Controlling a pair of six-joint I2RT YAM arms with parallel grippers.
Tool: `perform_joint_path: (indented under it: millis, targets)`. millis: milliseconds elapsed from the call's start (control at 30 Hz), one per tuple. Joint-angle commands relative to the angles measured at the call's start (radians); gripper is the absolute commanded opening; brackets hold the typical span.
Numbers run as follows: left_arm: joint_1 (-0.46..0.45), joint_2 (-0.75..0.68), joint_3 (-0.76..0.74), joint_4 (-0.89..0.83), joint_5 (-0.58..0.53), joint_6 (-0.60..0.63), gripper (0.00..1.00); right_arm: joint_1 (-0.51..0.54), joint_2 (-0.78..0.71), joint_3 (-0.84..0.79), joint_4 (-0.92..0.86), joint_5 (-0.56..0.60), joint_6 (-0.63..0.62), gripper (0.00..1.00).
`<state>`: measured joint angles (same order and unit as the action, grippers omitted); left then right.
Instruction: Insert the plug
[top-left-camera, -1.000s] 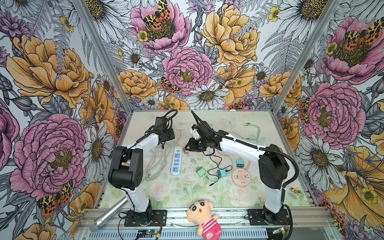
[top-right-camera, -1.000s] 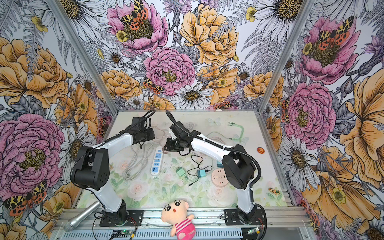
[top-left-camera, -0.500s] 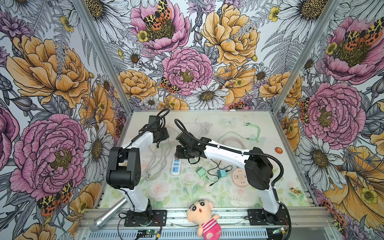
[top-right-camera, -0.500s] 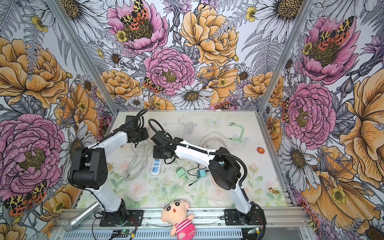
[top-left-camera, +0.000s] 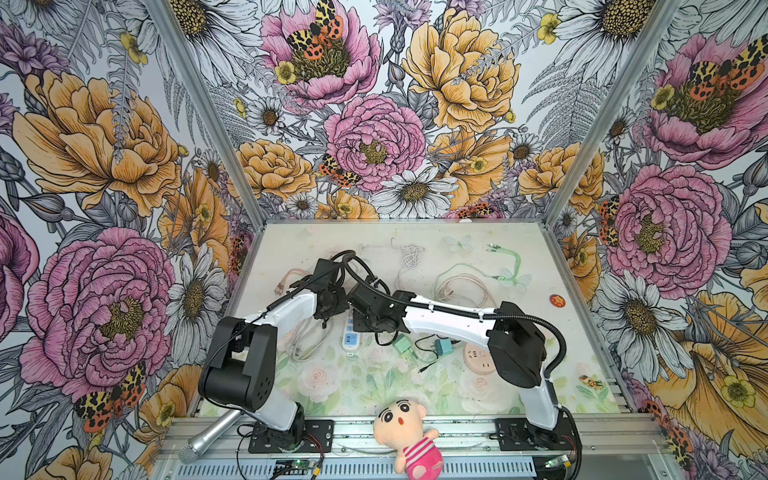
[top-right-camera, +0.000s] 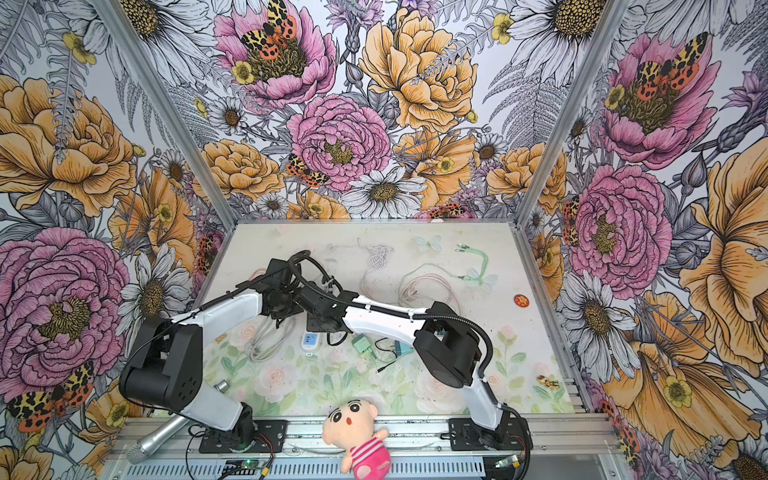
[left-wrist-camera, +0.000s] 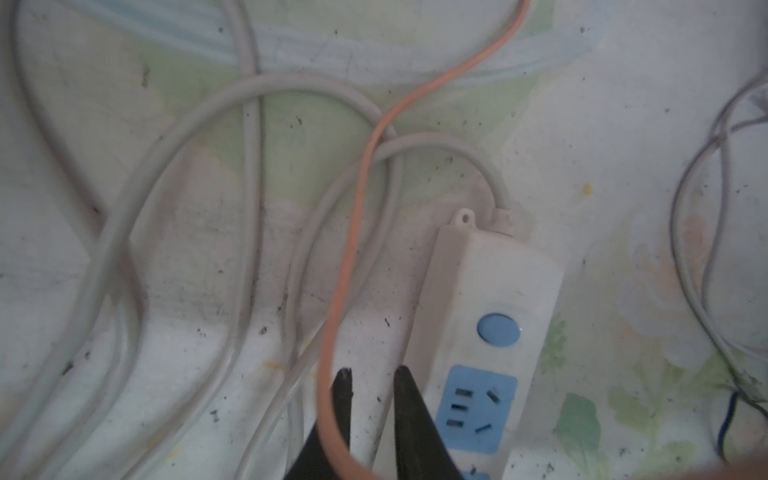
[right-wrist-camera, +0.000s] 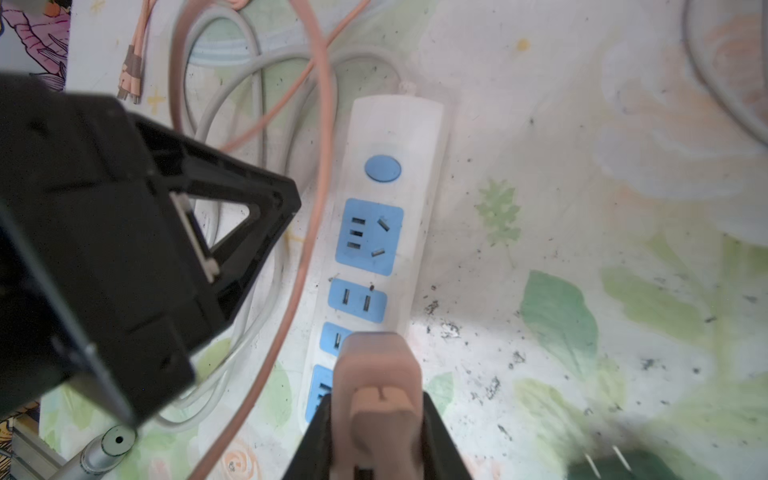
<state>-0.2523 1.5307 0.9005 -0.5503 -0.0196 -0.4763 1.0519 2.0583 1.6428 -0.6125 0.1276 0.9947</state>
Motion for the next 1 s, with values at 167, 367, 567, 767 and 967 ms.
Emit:
perform_joint_path:
  millis: [167, 367, 567, 767, 967]
  targets:
    - [-0.031, -0.067, -0.049, -0.071, -0.060, -0.063, 0.20, 0.007, -0.086, -0.020, 0.007, 0.031, -0.029, 0.00]
    - [-0.082, -0.004, -0.077, -0.069, -0.049, -0.086, 0.18, 0.005, -0.114, -0.035, 0.008, 0.032, -0.053, 0.00]
    - [-0.103, -0.015, -0.122, -0.035, -0.007, -0.113, 0.16, 0.003, -0.113, -0.034, 0.010, 0.017, -0.068, 0.00]
    - [-0.133, -0.089, -0.195, -0.010, 0.047, -0.147, 0.17, -0.011, -0.114, -0.039, 0.010, -0.030, -0.089, 0.00]
    - [-0.140, -0.048, -0.245, 0.122, 0.170, -0.178, 0.17, -0.014, -0.118, -0.056, 0.011, -0.046, -0.091, 0.00]
